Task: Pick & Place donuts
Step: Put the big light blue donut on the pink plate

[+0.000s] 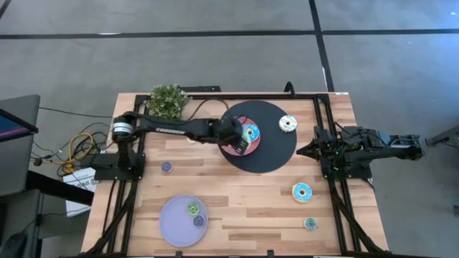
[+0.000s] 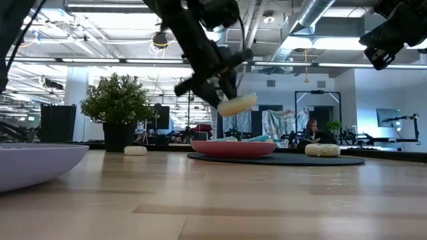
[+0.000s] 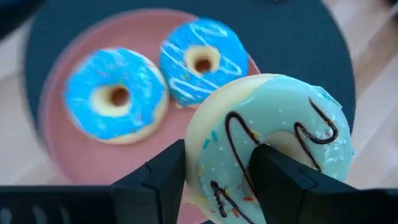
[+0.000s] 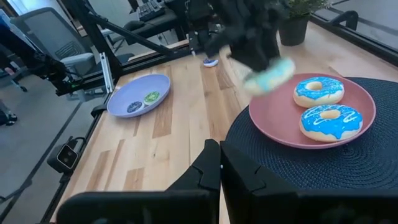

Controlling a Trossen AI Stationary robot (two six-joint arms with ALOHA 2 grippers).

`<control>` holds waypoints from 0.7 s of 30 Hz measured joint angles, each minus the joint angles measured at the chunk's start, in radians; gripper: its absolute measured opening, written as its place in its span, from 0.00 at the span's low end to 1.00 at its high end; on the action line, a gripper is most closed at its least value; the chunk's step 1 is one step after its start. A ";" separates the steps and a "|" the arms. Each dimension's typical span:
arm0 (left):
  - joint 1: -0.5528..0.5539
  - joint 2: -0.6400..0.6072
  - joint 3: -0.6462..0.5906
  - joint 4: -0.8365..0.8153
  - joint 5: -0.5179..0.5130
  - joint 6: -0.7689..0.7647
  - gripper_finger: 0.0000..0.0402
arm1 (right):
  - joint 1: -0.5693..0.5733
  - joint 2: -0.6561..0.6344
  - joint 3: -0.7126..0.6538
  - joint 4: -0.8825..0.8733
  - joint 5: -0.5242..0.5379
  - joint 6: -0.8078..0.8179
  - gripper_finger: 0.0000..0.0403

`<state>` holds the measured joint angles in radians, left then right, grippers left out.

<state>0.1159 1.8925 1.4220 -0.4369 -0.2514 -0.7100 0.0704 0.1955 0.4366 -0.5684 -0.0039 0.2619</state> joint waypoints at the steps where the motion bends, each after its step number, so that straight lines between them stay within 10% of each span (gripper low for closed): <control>1: 0.003 0.022 0.020 -0.016 0.028 0.009 0.40 | 0.000 0.000 0.000 0.000 -0.005 0.000 0.00; 21: 0.036 0.156 0.147 -0.298 -0.010 0.015 0.40 | 0.000 0.000 0.000 0.000 -0.018 0.000 0.00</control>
<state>0.1516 2.0487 1.5688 -0.7345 -0.2618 -0.6947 0.0704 0.1955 0.4366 -0.5682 -0.0219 0.2615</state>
